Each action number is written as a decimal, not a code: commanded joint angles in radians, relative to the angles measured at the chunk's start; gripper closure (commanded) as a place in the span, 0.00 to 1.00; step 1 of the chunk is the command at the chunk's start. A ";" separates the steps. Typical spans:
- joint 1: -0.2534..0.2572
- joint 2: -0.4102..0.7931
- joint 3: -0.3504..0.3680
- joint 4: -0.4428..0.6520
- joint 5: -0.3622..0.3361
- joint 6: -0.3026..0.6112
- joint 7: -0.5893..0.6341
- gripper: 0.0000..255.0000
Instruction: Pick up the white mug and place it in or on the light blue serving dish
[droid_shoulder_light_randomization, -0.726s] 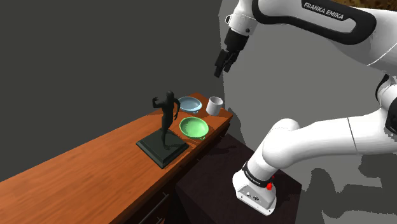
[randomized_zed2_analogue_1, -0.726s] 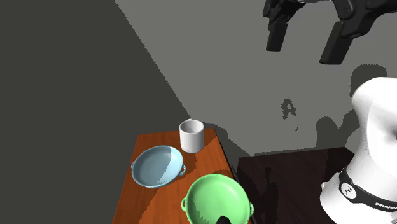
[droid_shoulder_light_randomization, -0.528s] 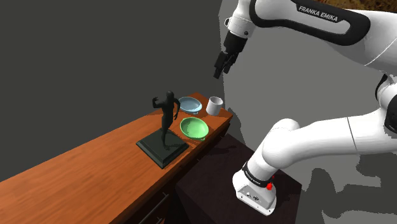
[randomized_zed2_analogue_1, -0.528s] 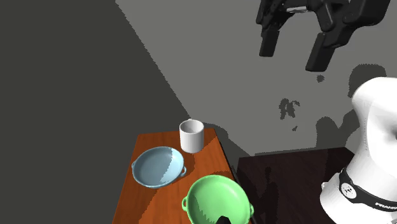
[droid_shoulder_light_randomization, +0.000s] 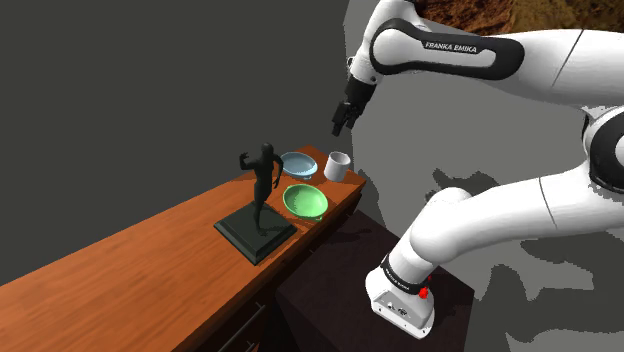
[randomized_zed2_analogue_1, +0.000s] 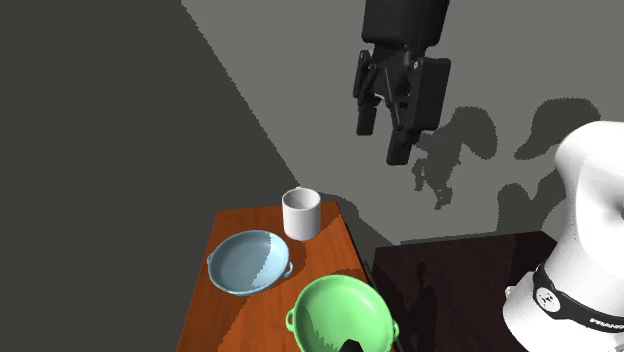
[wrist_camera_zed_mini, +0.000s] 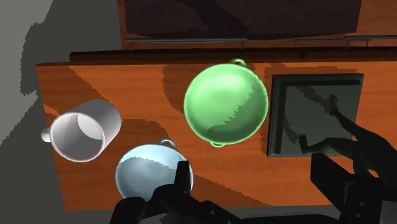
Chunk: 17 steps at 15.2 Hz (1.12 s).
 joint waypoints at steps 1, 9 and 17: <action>-0.012 0.042 -0.027 -0.019 -0.013 0.062 -0.023 0.00; -0.054 0.243 -0.140 -0.045 -0.040 0.287 -0.119 0.00; -0.076 0.509 -0.249 0.009 0.013 0.491 -0.249 0.00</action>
